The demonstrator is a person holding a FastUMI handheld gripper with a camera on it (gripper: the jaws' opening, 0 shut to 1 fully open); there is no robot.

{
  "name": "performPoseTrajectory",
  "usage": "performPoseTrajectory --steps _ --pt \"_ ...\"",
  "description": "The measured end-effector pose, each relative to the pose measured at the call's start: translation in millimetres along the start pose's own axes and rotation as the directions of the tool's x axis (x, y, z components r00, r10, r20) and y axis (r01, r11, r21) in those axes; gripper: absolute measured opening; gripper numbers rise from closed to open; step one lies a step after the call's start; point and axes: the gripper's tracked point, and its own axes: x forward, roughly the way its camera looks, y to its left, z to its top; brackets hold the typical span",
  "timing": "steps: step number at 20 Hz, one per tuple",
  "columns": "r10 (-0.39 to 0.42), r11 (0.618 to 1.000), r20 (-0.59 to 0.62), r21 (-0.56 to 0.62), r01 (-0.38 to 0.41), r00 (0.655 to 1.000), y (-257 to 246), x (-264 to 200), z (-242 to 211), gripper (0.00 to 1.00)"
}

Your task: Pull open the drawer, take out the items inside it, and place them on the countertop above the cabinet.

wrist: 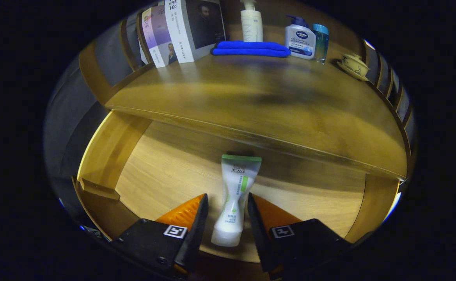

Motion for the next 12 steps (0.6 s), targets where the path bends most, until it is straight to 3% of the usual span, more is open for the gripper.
performPoseTrajectory --steps 2,4,6,7,12 --pt "0.017 1.0 -0.025 0.007 -0.016 1.0 2.3 2.1 -4.6 0.39" --pt "0.011 1.0 0.001 -0.014 -0.011 1.0 0.8 3.7 0.8 0.38" --pt "0.015 0.999 0.019 -0.045 -0.014 1.0 1.8 -0.1 6.4 0.25" --pt "0.046 0.996 0.011 -0.074 -0.045 0.999 9.0 -0.5 -0.2 0.14" --pt "0.054 0.962 0.09 -0.273 -0.027 0.994 22.3 -13.3 4.1 0.14"
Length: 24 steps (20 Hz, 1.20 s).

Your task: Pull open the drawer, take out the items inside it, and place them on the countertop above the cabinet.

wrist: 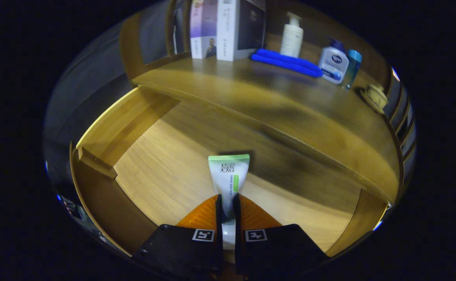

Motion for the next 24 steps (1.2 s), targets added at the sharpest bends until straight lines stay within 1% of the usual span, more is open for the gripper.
performPoseTrajectory --steps 7,13,18,24 --pt "0.074 0.996 0.09 -0.048 -0.07 0.993 29.3 -21.9 8.6 0.14" --pt "0.097 0.994 0.135 -0.065 -0.088 0.986 36.7 -41.2 13.5 0.14" --pt "0.152 0.988 0.221 -0.05 -0.145 0.963 44.8 -67.8 35.1 0.14" --pt "0.131 0.991 0.296 -0.009 -0.135 0.946 30.3 -88.9 70.1 0.14"
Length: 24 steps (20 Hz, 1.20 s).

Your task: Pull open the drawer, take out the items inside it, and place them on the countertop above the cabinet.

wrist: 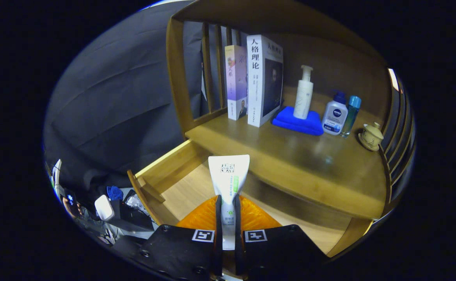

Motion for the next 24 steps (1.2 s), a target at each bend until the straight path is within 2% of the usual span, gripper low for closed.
performPoseTrajectory --steps 4,8,14,18,24 --pt "-0.046 0.997 0.026 0.059 0.045 0.999 -21.9 4.7 17.9 0.14" --pt "-0.071 0.982 0.041 0.178 0.063 0.997 -44.1 14.3 30.7 0.14" --pt "-0.124 0.934 0.059 0.343 0.097 0.991 -81.1 28.6 46.6 0.14" --pt "-0.13 0.903 0.072 0.421 0.088 0.989 -92.4 43.0 55.9 0.14" --pt "-0.178 0.883 0.058 0.449 0.134 0.982 -105.0 60.0 60.1 0.16"
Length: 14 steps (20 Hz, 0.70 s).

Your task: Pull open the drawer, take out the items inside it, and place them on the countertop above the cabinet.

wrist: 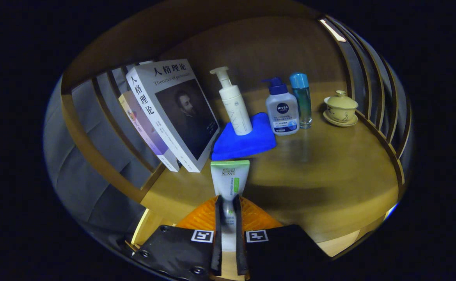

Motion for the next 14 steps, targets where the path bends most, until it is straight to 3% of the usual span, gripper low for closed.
performPoseTrajectory --steps 5,8,12,14 --pt "-0.067 0.997 0.066 -0.036 0.069 0.996 -6.6 2.6 7.0 0.16" --pt "-0.075 0.996 0.132 -0.043 0.082 0.988 -5.4 -6.3 19.7 0.29" --pt "-0.083 0.987 0.224 -0.119 0.112 0.971 -0.2 -35.0 26.9 1.0" --pt "-0.086 0.978 0.28 -0.161 0.135 0.956 4.5 -55.8 26.1 0.98"
